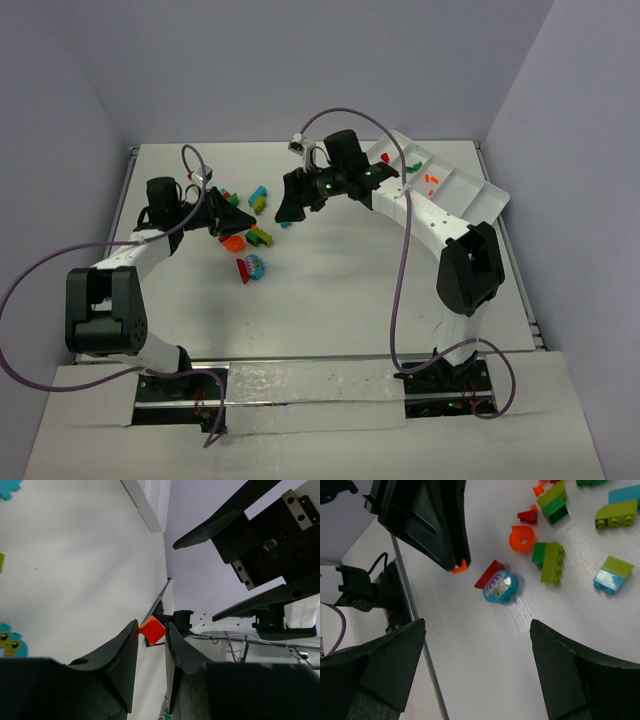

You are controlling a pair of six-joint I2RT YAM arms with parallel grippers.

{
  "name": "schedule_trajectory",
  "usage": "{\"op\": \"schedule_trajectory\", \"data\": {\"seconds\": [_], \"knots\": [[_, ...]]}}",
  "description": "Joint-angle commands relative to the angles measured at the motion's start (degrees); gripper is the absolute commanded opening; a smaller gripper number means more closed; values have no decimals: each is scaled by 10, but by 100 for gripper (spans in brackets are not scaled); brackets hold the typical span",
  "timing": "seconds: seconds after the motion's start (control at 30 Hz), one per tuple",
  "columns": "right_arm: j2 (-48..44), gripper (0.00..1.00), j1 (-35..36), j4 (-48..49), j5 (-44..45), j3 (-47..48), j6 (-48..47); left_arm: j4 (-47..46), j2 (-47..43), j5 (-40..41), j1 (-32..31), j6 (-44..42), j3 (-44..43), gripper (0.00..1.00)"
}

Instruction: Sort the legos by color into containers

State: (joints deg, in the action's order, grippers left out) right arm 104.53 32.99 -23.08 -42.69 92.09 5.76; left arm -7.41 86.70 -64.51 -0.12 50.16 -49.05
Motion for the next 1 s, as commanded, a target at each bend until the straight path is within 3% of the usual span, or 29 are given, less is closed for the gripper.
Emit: {"op": "schedule_trajectory", "data": {"seconds": [0.0, 0.2, 0.57, 0.97], "knots": [[-2, 91, 30, 66, 11, 12, 31, -115, 1, -29, -11, 128, 14, 28], [23, 88, 57, 70, 55, 36, 33, -174, 21, -41, -11, 207, 30, 29], [55, 86, 84, 36, 107, 82, 13, -243, 44, -56, -17, 276, 40, 24], [51, 54, 91, 36, 91, 68, -23, -266, 45, -61, -20, 297, 44, 22]]}}
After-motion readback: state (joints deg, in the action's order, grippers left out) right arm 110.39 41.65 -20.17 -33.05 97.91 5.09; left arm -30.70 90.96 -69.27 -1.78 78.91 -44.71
